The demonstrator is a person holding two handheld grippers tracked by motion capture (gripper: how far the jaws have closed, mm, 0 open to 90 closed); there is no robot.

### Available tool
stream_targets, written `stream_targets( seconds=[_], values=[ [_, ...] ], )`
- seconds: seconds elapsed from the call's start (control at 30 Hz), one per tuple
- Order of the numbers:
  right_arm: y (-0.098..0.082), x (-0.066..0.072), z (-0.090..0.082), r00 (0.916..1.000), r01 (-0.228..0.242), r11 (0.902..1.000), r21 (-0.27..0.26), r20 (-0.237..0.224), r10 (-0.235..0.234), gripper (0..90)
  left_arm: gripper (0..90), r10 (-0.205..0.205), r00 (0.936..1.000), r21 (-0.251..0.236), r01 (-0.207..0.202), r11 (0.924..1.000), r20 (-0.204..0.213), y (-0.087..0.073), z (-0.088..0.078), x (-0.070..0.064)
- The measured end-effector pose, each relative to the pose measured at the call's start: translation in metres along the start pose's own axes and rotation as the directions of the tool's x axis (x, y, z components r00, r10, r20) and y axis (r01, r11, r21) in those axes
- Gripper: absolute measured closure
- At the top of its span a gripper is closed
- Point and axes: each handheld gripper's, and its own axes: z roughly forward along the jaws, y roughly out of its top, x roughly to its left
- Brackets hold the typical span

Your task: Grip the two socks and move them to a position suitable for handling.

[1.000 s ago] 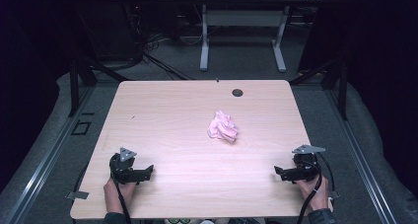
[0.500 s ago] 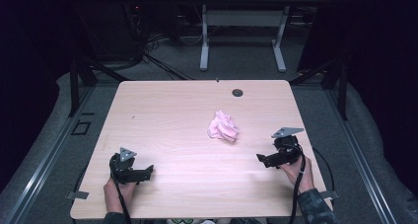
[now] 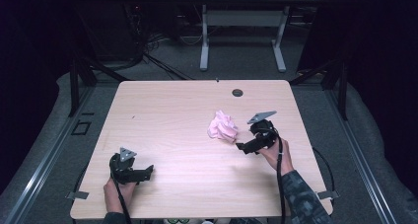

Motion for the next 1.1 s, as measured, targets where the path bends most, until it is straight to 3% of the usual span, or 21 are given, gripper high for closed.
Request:
stream_targets(
  seconds=[0.03, 0.2, 0.23, 0.3, 0.37, 0.47, 0.53, 0.57, 0.63, 0.67, 0.8, 1.0, 1.1],
  values=[
    [0.010, 0.001, 0.008, 1.0000, 0.006, 0.9999, 0.014, -0.005, -0.006, 0.0, 0.7, 0.000, 1.0000, 0.000, 0.000, 1.0000, 0.000, 0.000, 0.000, 0.000],
    [0.026, 0.001, 0.028, 0.9997, 0.022, 0.9987, 0.045, 0.002, -0.022, 0.3, 1.0, 0.000, 1.0000, -0.002, 0.000, 1.0000, 0.002, 0.000, 0.000, 0.000],
    [0.031, 0.003, 0.037, 0.9993, 0.033, 0.9983, 0.048, 0.015, -0.033, 5.7, 1.1, 0.000, 1.0000, -0.002, 0.000, 1.0000, 0.002, 0.000, 0.000, 0.000],
    [0.034, 0.003, 0.041, 0.9993, 0.034, 0.9980, 0.053, 0.016, -0.035, 6.7, 1.2, 0.001, 1.0000, -0.002, -0.001, 1.0000, 0.002, 0.000, 0.000, 0.000],
    [0.039, 0.004, 0.055, 0.9984, 0.044, 0.9969, 0.065, 0.033, -0.046, 15.8, 1.2, 0.000, 1.0000, -0.002, 0.000, 1.0000, 0.002, 0.000, 0.000, 0.000],
    [0.040, 0.003, 0.065, 0.9989, 0.033, 0.9973, 0.066, 0.033, -0.035, 21.6, 1.2, 0.000, 1.0000, -0.002, 0.000, 1.0000, 0.002, 0.000, 0.000, 0.000],
    [0.038, 0.000, 0.076, 0.9988, 0.034, 0.9936, 0.108, 0.033, -0.037, 34.2, 1.3, 0.000, 1.0000, -0.003, 0.000, 1.0000, 0.002, 0.000, 0.000, 0.000],
    [0.038, 0.000, 0.076, 0.9988, 0.034, 0.9936, 0.108, 0.033, -0.037, 34.2, 1.3, 0.002, 1.0000, -0.002, -0.001, 1.0000, 0.003, 0.000, 0.000, 0.000],
    [0.035, -0.001, 0.080, 0.9993, 0.024, 0.9923, 0.121, 0.025, -0.027, 50.6, 1.3, 0.001, 1.0000, -0.003, -0.001, 1.0000, 0.003, 0.000, 0.000, 0.000],
    [0.035, -0.001, 0.080, 0.9993, 0.024, 0.9923, 0.121, 0.025, -0.027, 50.6, 1.3, 0.001, 1.0000, -0.003, -0.001, 1.0000, 0.003, 0.000, 0.000, 0.000],
    [0.033, -0.002, 0.072, 0.9999, 0.001, 0.9964, 0.085, 0.011, -0.002, 69.5, 1.6, 0.002, 1.0000, -0.003, -0.002, 1.0000, 0.005, 0.000, 0.000, 0.000],
    [0.032, 0.001, 0.056, 0.9997, -0.017, 0.9989, 0.044, -0.019, 0.018, 72.0, 1.7, 0.004, 1.0000, 0.000, -0.004, 1.0000, 0.007, 0.000, -0.001, 0.000],
    [0.030, 0.010, 0.035, 0.9959, -0.027, 0.9996, 0.013, -0.086, 0.028, 71.6, 1.7, 0.004, 1.0000, -0.001, -0.004, 1.0000, 0.008, 0.000, -0.001, 0.000]
  ],
)
